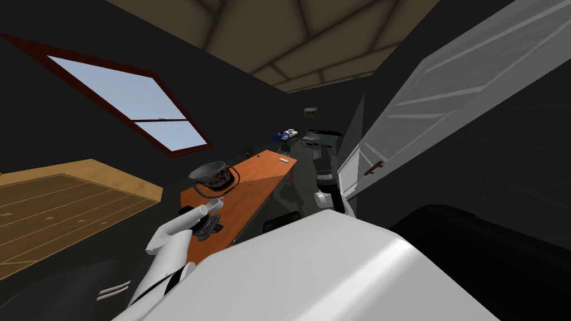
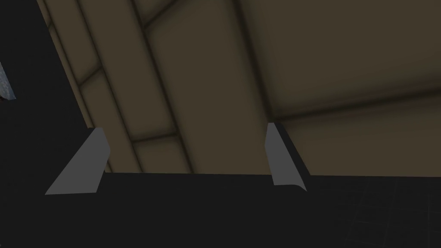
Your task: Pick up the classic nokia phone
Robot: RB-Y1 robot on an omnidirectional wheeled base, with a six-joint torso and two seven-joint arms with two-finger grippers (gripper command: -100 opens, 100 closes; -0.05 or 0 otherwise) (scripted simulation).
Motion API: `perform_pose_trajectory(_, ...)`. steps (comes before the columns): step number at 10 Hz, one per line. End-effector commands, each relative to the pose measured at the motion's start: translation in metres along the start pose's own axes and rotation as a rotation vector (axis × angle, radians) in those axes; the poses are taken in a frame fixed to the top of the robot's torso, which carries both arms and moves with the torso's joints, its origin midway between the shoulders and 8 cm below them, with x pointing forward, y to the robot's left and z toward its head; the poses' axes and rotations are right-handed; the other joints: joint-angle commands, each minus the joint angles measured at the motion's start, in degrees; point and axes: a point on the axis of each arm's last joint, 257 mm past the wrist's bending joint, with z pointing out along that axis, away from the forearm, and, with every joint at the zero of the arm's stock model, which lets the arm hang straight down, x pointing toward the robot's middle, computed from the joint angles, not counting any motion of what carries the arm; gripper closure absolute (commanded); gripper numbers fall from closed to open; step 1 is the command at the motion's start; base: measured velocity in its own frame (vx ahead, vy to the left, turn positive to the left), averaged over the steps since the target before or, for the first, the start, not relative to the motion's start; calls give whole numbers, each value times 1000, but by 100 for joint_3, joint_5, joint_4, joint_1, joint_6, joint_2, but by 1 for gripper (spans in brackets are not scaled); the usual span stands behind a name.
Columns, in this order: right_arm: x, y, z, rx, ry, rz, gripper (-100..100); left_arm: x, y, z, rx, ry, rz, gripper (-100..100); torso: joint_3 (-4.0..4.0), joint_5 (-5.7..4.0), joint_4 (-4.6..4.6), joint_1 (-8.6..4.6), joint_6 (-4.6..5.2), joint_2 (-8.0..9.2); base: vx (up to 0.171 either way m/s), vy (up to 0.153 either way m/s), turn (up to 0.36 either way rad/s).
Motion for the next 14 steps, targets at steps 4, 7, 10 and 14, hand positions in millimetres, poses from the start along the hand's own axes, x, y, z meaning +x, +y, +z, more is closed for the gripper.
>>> perform_pose_trajectory(4,0,0,0,0,0,0,0,14,-7,-8,-7,1,-64,100,-6,0,-3,8,-6,-11,-65,75,-128)
perform_pose_trajectory(7,0,0,0,0,0,0,0,20,-9,-11,-10,1,-106,100,3,-2,1,-2,-1,5,-80,54,-127)
perform_pose_trajectory(10,0,0,0,0,0,0,0,33,-13,-17,-15,2,-141,100,-2,-1,-1,4,-6,-5,-75,72,-151)
perform_pose_trajectory(14,0,0,0,0,0,0,0,39,-16,-20,-17,2,-172,100,-1,-3,-1,-2,-6,-3,-64,45,-93)
